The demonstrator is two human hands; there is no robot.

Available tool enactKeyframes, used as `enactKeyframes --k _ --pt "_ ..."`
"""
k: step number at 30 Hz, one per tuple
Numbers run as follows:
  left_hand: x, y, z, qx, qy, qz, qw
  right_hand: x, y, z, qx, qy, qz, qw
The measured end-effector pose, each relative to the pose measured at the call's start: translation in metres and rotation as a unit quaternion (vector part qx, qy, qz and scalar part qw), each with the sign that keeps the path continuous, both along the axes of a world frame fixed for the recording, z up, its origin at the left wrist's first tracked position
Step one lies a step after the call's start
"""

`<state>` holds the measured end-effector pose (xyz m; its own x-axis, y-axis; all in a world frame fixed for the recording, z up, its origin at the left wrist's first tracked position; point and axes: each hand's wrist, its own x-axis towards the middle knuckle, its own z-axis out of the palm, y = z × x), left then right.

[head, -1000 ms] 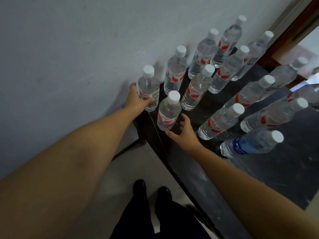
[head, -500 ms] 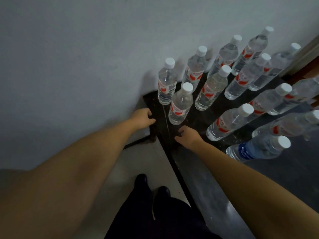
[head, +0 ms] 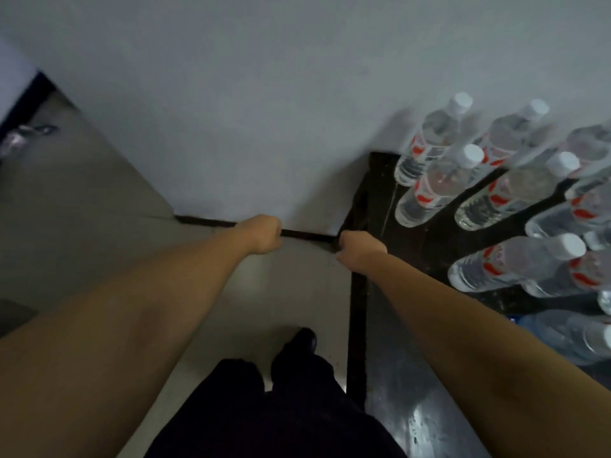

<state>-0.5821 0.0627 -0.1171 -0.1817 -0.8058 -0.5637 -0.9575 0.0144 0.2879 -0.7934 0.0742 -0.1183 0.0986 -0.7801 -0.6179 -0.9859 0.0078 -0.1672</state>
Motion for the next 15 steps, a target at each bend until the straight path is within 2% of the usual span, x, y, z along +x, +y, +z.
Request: enactKeyframes --k 4,9,15 --pt "0.043 0.038 -0.003 0.012 -0.003 0.062 0.998 0.040 0.007 0.003 -0.006 0.021 0.078 0.997" --pt "0.086 0.100 0.002 -0.020 0.027 0.142 0.989 0.101 0.035 0.011 -0.032 0.046 0.157 0.986" --pt "0.161 0.233 0.006 -0.031 0.005 0.253 0.967 0.204 0.116 0.022 -0.059 0.057 0.287 0.955"
